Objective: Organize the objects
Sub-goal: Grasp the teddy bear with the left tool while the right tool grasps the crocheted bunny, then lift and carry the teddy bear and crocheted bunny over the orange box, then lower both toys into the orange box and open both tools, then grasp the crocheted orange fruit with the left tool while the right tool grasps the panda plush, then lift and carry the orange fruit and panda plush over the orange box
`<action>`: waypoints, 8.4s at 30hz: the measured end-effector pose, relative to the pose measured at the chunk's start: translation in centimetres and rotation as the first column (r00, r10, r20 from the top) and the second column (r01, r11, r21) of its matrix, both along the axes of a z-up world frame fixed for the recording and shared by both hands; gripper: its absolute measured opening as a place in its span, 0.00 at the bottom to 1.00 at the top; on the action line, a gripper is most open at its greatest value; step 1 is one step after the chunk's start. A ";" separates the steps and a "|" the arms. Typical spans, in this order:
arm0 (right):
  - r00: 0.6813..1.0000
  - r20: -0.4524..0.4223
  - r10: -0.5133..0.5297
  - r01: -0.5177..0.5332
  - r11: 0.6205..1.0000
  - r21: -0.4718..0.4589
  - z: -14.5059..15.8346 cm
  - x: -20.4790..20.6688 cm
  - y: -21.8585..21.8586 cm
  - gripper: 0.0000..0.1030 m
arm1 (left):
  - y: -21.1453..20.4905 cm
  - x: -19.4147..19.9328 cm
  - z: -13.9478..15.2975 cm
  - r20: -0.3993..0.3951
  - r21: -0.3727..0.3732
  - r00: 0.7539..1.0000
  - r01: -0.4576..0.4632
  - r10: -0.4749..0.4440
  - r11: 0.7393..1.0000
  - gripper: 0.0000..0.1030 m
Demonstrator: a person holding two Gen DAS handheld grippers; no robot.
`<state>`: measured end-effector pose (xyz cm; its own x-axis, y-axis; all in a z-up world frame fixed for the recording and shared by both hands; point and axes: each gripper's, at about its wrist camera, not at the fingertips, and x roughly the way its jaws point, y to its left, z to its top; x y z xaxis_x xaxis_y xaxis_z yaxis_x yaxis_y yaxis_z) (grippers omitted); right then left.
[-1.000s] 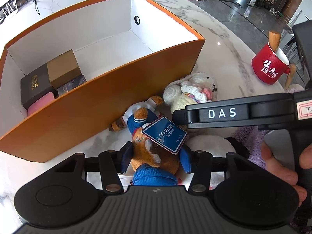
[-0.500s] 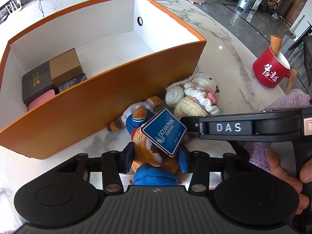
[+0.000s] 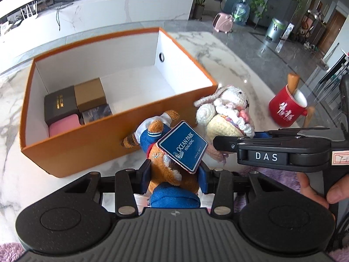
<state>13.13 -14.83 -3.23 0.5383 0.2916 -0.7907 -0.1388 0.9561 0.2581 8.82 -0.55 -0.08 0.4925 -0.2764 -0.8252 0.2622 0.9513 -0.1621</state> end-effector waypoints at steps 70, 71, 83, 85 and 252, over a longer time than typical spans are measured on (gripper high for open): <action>0.860 -0.106 0.499 -0.503 0.796 -0.335 2.0 13.0 7.5 0.51 | 5.1 12.4 -3.1 -0.137 -0.237 0.961 -0.269 0.242 0.933 0.48; 0.860 -0.101 0.500 -0.503 0.797 -0.335 2.2 13.0 7.4 0.53 | 5.0 12.5 -3.2 -0.135 -0.232 0.960 -0.270 0.244 0.934 0.48; 0.865 -0.074 0.497 -0.491 0.803 -0.337 3.1 12.3 7.2 0.56 | 3.9 12.9 -4.0 -0.152 -0.182 0.957 -0.274 0.248 0.944 0.52; 0.866 -0.075 0.495 -0.489 0.806 -0.334 3.0 12.3 7.2 0.56 | 4.1 12.9 -4.1 -0.167 -0.184 0.952 -0.285 0.255 0.941 0.53; 0.977 0.149 0.149 -0.150 0.989 -0.007 5.5 -3.2 1.0 0.65 | 0.3 -2.0 2.3 0.138 -0.019 0.990 0.000 0.003 1.000 0.44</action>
